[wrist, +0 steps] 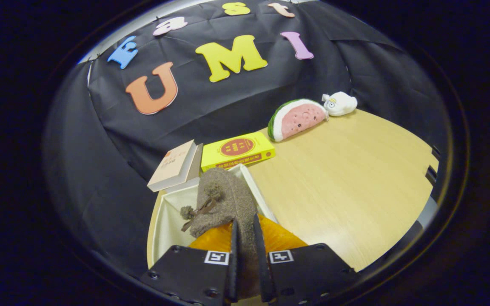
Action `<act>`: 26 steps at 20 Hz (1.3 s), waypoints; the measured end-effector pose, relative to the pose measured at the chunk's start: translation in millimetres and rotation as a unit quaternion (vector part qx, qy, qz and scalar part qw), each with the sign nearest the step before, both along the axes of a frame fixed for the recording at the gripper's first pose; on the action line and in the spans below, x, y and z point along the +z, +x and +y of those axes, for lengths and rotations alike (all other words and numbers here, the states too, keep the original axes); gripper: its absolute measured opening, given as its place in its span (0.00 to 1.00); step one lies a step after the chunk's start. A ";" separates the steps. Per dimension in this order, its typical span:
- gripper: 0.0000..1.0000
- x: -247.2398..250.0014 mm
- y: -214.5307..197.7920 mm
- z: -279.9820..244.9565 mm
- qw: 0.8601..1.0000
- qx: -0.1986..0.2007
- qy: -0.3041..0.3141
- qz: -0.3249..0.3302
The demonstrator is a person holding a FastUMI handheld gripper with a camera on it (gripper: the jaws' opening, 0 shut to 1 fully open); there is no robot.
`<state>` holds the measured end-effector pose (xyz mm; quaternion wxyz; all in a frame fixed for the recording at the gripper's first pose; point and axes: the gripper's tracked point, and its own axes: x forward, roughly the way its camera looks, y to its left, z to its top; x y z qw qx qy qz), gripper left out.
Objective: Open the storage box then place both shoes into the box .Put the left shoe in first, then the right shoe, with the right side of both shoes facing outward in a uniform manner.
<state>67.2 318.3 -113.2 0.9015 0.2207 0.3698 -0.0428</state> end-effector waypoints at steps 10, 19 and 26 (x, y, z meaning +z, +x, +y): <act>0.29 -2.5 -31.9 1.2 0.997 0.056 -0.014 0.056; 0.49 92.6 -19.2 -50.2 0.986 0.098 -0.021 -0.130; 0.96 132.5 -36.2 -118.4 0.954 0.113 -0.093 -0.260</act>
